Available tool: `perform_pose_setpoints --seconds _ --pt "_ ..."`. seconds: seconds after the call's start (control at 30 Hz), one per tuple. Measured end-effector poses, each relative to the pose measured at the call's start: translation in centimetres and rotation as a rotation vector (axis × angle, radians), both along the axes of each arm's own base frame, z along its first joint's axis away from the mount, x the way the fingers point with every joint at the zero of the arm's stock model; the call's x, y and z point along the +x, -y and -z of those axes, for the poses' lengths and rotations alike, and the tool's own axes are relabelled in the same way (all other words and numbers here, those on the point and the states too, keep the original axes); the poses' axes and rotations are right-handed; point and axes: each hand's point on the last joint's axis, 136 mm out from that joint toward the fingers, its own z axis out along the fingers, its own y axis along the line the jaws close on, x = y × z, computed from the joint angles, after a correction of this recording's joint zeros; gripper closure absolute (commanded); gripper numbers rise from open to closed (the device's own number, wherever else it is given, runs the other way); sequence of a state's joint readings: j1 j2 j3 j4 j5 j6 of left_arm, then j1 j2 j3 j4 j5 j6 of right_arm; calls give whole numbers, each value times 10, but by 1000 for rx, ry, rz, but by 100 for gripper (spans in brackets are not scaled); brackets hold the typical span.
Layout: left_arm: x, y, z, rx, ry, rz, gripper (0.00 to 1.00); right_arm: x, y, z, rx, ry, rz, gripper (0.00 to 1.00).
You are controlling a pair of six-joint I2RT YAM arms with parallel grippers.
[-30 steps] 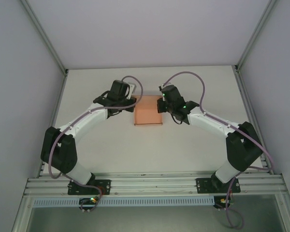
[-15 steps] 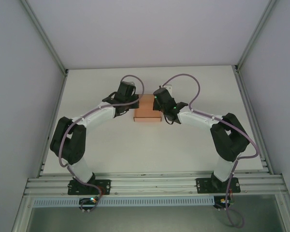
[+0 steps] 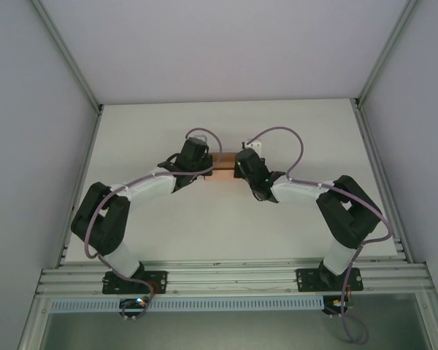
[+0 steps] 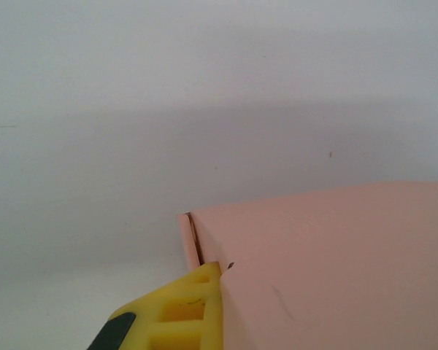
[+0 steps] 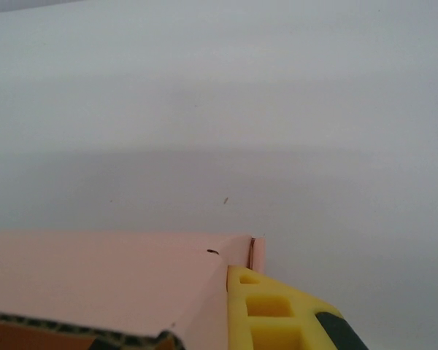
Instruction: Assemble paper box
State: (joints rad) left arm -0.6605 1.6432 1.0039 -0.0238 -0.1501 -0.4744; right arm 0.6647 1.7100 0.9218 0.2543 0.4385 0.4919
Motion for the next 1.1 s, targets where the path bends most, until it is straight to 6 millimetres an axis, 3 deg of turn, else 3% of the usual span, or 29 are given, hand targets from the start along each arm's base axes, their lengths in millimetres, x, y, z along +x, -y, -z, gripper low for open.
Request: perform_pose_setpoints --seconds 0.2,0.33,0.47,0.6,0.67,0.7,0.93,1.1 --pt "-14 5 2 12 2 43 82 -14 4 1 -35 55 -25 100" --pt "-30 13 -2 22 4 93 58 -16 4 2 -50 76 -33 100" --pt "-43 14 -10 30 -2 115 46 -21 -1 3 -60 87 -49 100" --pt "-52 7 -15 42 -18 111 16 -27 -8 4 -56 103 -70 100" --pt "-55 4 -19 46 -20 108 9 -30 -10 5 -55 109 -75 99" --pt "-58 3 -22 47 -20 111 0 -30 -9 5 -56 113 -74 99" --pt "-68 -5 -53 22 9 109 0 -37 -12 8 -71 130 -85 94" --pt "-61 -11 -80 -3 45 67 0 -49 -15 20 -98 103 -114 90"
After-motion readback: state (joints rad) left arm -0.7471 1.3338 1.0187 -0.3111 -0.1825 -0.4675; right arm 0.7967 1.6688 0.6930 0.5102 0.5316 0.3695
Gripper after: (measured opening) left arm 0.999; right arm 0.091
